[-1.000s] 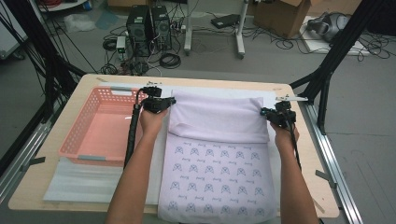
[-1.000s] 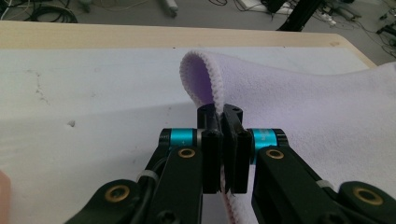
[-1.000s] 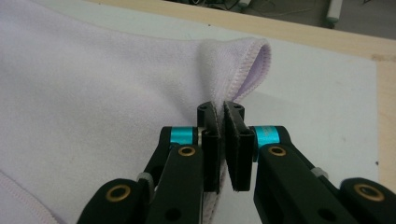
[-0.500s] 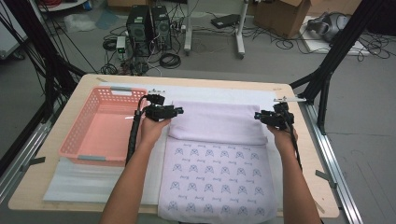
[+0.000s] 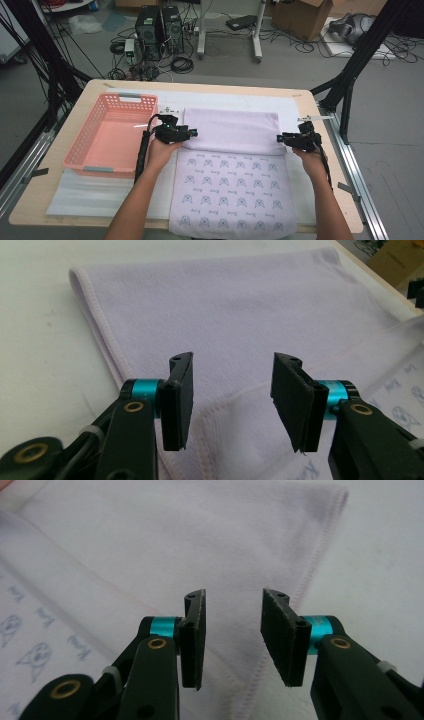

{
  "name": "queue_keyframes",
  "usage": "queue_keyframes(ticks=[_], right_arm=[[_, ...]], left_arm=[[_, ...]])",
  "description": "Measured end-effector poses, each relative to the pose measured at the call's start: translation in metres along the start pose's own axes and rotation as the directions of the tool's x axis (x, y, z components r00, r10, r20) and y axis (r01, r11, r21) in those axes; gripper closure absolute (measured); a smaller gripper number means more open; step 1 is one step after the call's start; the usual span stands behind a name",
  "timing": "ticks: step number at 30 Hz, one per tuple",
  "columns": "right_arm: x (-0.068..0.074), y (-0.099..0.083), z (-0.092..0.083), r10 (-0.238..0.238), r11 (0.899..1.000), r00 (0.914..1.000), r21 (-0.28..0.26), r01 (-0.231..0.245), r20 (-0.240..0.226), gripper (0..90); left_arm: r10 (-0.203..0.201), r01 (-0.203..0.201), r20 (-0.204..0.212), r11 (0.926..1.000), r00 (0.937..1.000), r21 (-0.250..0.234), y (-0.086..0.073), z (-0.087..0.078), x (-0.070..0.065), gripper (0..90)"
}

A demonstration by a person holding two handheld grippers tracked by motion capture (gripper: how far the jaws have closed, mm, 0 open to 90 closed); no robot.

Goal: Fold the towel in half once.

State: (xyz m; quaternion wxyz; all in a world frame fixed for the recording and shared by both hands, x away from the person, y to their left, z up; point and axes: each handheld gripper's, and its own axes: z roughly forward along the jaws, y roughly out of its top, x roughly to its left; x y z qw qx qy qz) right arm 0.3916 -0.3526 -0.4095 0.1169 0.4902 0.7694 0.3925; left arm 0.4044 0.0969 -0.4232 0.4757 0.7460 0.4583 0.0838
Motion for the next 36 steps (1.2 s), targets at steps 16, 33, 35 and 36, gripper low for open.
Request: queue_keyframes(ticks=[16,33,35,36], right_arm=[[0.012,-0.033,-0.008,-0.054,0.998,0.9985,0.04,0.054,-0.007,84.2],[0.044,-0.086,-0.048,-0.132,0.986,0.9908,-0.104,0.128,-0.03,84.2],[0.048,-0.089,-0.053,-0.149,0.983,0.9885,-0.11,0.145,-0.027,84.2],[0.051,-0.091,-0.056,-0.153,0.983,0.9879,-0.11,0.149,-0.027,84.2]], left_arm=[[0.093,-0.093,-0.002,0.9951,0.9956,-0.032,-0.032,-0.026,-0.016,85.1],[0.199,-0.196,0.022,0.9755,0.9797,-0.1,-0.077,-0.068,-0.037,85.3],[0.212,-0.208,0.026,0.9721,0.9769,-0.108,-0.081,-0.073,-0.041,85.3],[0.216,-0.211,0.029,0.9713,0.976,-0.109,-0.083,-0.076,-0.043,85.3]])
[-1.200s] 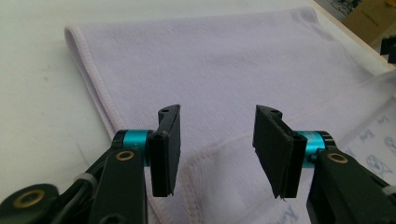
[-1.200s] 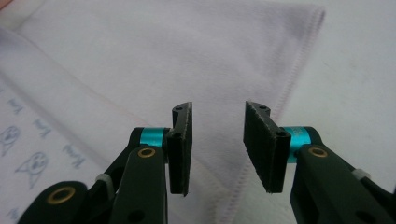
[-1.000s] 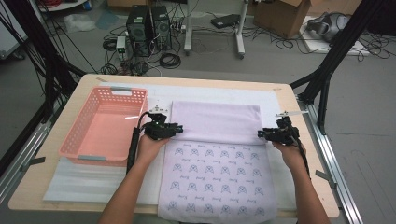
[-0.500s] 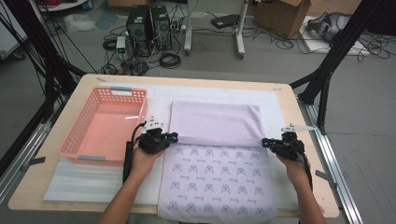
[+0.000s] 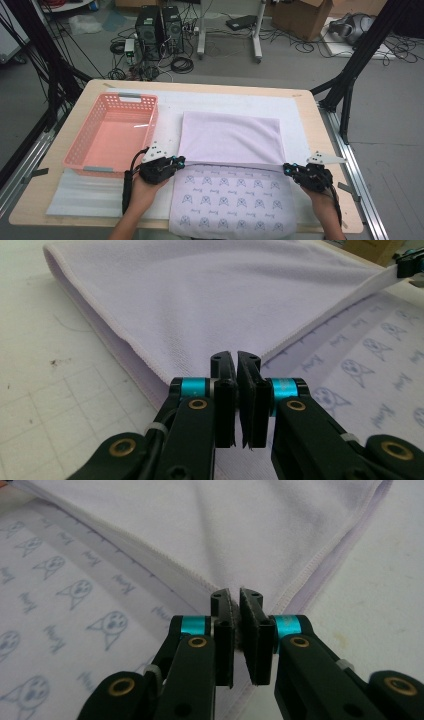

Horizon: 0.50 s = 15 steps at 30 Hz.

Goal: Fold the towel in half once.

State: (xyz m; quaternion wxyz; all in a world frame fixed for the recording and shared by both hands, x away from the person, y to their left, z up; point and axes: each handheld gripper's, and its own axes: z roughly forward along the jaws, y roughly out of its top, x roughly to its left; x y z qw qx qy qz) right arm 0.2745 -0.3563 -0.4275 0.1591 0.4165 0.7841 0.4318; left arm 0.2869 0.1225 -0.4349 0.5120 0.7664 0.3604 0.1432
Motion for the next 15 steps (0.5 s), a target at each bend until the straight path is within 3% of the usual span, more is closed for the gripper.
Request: queue_keyframes(ticks=[15], right_arm=[[0.038,-0.026,-0.031,-0.032,0.999,0.9994,-0.007,0.032,-0.015,84.1]], left_arm=[[-0.02,0.02,-0.011,0.9995,0.9997,-0.023,-0.03,-0.038,-0.033,85.2]])
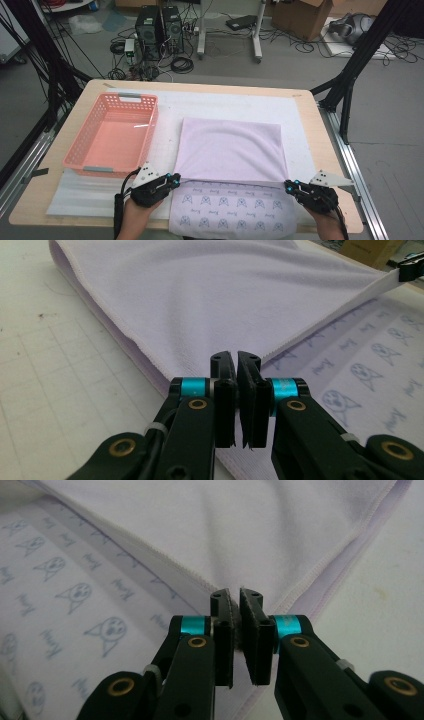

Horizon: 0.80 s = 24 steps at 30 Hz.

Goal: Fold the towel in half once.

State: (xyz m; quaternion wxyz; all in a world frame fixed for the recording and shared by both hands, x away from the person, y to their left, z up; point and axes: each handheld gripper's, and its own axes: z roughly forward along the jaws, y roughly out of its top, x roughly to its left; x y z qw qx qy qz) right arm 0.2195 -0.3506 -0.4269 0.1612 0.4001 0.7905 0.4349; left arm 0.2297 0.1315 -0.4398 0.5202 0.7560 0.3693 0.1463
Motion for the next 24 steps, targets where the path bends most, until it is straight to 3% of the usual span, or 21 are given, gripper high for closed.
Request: queue_keyframes(ticks=[5,14,20,24], right_arm=[[0.012,-0.008,-0.011,-0.013,1.0,0.9999,0.0,0.013,-0.008,84.1],[0.029,-0.019,-0.033,-0.036,0.999,0.9992,-0.014,0.036,-0.015,84.1],[0.047,-0.026,-0.05,-0.051,0.998,0.9981,-0.022,0.05,-0.034,84.2],[0.056,-0.036,-0.06,-0.045,0.999,0.9981,0.003,0.045,-0.042,83.9]], left_arm=[[-0.01,0.01,0.002,0.9999,0.9999,-0.002,-0.007,-0.012,-0.011,85.2],[0.011,-0.01,0.022,0.9999,0.9997,-0.012,-0.012,-0.034,-0.028,85.2],[0.024,-0.024,0.053,0.9997,0.9983,0.003,-0.019,-0.05,-0.038,85.2],[0.035,-0.037,0.087,0.9991,0.9956,0.018,-0.025,-0.055,-0.044,84.6]])
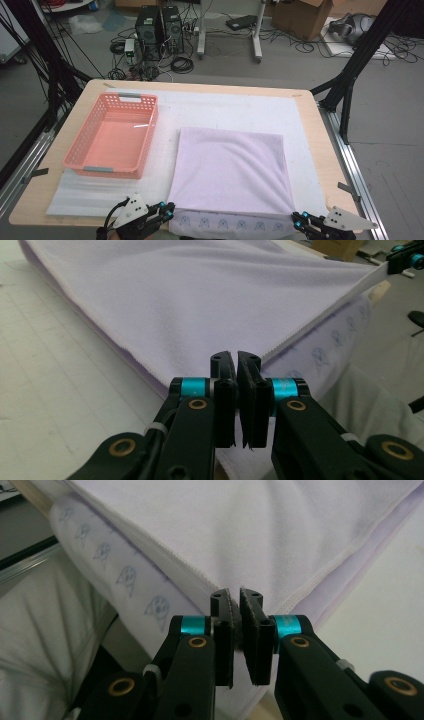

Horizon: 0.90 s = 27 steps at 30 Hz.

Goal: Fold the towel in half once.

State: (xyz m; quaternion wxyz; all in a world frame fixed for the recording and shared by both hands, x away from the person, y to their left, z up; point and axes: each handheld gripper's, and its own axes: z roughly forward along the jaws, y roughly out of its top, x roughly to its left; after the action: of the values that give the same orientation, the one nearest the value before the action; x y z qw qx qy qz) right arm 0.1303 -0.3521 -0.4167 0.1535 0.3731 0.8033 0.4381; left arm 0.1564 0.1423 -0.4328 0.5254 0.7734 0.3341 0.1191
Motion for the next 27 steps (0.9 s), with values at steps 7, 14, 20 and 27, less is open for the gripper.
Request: queue_keyframes(ticks=[7,14,20,27], right_arm=[[-0.009,0.004,0.004,0.061,0.998,0.9974,-0.018,-0.06,0.039,57.6],[-0.041,0.016,0.038,0.121,0.993,0.9832,-0.005,-0.121,0.137,58.3],[-0.07,0.03,0.063,0.168,0.986,0.9706,-0.014,-0.168,0.172,63.9],[-0.094,0.046,0.101,0.187,0.98,0.9572,0.03,-0.199,0.221,70.2]], left_arm=[[-0.094,0.092,-0.038,0.9946,0.9949,-0.049,0.016,0.018,0.018,44.3],[-0.11,0.104,-0.087,0.9917,0.99,-0.077,0.044,0.049,0.039,42.7],[-0.143,0.137,-0.118,0.9888,0.9826,-0.06,0.056,0.073,0.067,40.7],[-0.183,0.177,-0.138,0.9828,0.9734,-0.052,0.066,0.097,0.094,40.1]])
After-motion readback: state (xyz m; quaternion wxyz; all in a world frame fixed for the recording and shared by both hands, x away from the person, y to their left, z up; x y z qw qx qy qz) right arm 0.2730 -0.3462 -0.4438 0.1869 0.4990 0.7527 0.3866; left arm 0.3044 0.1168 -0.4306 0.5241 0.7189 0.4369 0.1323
